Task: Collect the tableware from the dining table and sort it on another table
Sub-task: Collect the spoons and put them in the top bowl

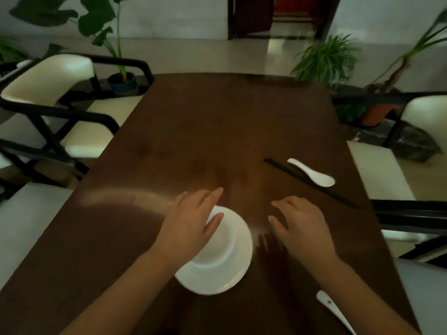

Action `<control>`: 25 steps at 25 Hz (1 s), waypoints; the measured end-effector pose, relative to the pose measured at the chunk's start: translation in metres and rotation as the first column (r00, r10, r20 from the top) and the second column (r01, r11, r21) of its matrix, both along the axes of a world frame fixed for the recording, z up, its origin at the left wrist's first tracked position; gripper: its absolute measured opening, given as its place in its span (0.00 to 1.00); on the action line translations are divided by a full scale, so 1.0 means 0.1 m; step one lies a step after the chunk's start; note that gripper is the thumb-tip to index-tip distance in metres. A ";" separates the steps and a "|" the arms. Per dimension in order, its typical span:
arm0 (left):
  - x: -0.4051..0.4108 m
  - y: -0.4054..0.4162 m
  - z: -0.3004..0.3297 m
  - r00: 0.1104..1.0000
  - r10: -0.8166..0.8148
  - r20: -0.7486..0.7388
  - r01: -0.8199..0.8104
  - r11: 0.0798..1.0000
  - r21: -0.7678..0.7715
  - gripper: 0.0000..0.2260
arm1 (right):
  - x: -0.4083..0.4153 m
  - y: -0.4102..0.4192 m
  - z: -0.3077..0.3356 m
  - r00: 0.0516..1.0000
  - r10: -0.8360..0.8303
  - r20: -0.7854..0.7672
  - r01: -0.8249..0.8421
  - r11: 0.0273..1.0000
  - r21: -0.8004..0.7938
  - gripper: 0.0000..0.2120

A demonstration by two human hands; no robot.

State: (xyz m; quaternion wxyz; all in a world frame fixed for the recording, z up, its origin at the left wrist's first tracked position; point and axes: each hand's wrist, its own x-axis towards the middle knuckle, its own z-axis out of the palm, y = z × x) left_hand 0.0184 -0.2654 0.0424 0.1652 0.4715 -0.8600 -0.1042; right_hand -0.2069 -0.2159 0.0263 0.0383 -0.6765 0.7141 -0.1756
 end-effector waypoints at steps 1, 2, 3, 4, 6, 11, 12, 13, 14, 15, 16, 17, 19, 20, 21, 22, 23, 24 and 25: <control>-0.19 -0.10 0.02 0.996 -0.077 0.044 0.080 0.995 -0.058 0.20 | -0.15 -0.02 0.03 0.999 -0.026 -0.031 0.026 1.000 -0.008 0.16; -0.38 -0.20 0.03 0.987 -0.137 0.085 0.144 0.986 -0.084 0.20 | -0.29 -0.05 0.05 0.997 -0.059 -0.048 0.059 0.998 -0.008 0.16; -0.59 -0.32 0.03 0.976 -0.182 0.123 0.192 0.978 -0.078 0.20 | -0.44 -0.09 0.06 0.994 -0.097 -0.053 0.097 0.995 -0.013 0.16; -0.77 -0.44 0.01 0.964 -0.213 0.158 0.224 0.973 -0.057 0.20 | -0.57 -0.14 0.05 0.990 -0.134 -0.048 0.133 0.991 -0.018 0.16; -1.15 -0.69 -0.07 0.940 -0.254 0.228 0.269 0.962 -0.036 0.20 | -0.85 -0.26 0.01 0.981 -0.191 -0.040 0.191 0.982 -0.005 0.17; -1.96 -1.31 -0.30 0.884 -0.322 0.338 0.335 0.942 0.020 0.19 | -1.41 -0.76 -0.27 0.967 -0.229 -0.112 0.237 0.969 0.070 0.21; -2.09 -1.41 -0.36 0.873 -0.331 0.358 0.341 0.939 0.037 0.19 | -1.49 -0.85 -0.33 0.966 -0.236 -0.109 0.247 0.963 0.104 0.23; -2.21 -1.50 -0.43 0.862 -0.343 0.374 0.347 0.936 0.059 0.19 | -1.56 -0.92 -0.40 0.964 -0.248 -0.095 0.260 0.954 0.150 0.25; -2.32 -1.57 -0.49 0.849 -0.357 0.389 0.349 0.932 0.092 0.20 | -1.61 -0.99 -0.46 0.963 -0.261 -0.072 0.271 0.941 0.204 0.27; -2.42 -1.62 -0.58 0.834 -0.375 0.405 0.349 0.927 0.139 0.20 | -1.67 -1.05 -0.53 0.961 -0.274 -0.042 0.276 0.924 0.264 0.28; -2.50 -1.65 -0.64 0.816 -0.394 0.422 0.347 0.919 0.187 0.21 | -1.71 -1.10 -0.58 0.959 -0.283 -0.014 0.273 0.909 0.314 0.28; -2.55 -1.67 -0.70 0.800 -0.412 0.437 0.345 0.911 0.227 0.21 | -1.73 -1.14 -0.62 0.959 -0.284 0.004 0.264 0.899 0.349 0.27; -2.61 -1.69 -0.79 0.784 -0.439 0.439 0.359 0.898 0.256 0.19 | -1.76 -1.17 -0.68 0.967 -0.252 0.016 0.229 0.901 0.369 0.24; -2.63 -1.70 -0.83 0.792 -0.445 0.418 0.372 0.895 0.247 0.18 | -1.77 -1.17 -0.70 0.974 -0.227 0.018 0.205 0.909 0.363 0.22; -2.63 -1.70 -0.85 0.807 -0.443 0.390 0.384 0.896 0.221 0.17 | -1.78 -1.17 -0.69 0.980 -0.200 0.016 0.182 0.917 0.354 0.21; -2.62 -1.70 -0.86 0.818 -0.440 0.369 0.399 0.898 0.187 0.16 | -1.78 -1.16 -0.69 0.984 -0.178 0.014 0.163 0.924 0.347 0.21; -2.61 -1.70 -0.86 0.815 -0.445 0.371 0.419 0.895 0.152 0.14 | -1.77 -1.17 -0.68 0.986 -0.164 0.012 0.150 0.926 0.347 0.21; -2.59 -1.69 -0.84 0.799 -0.456 0.392 0.446 0.887 0.123 0.13 | -1.77 -1.17 -0.67 0.988 -0.154 0.009 0.141 0.925 0.353 0.21; -2.58 -1.69 -0.82 0.781 -0.467 0.415 0.467 0.878 0.107 0.12 | -1.76 -1.16 -0.67 0.989 -0.146 0.007 0.134 0.924 0.359 0.21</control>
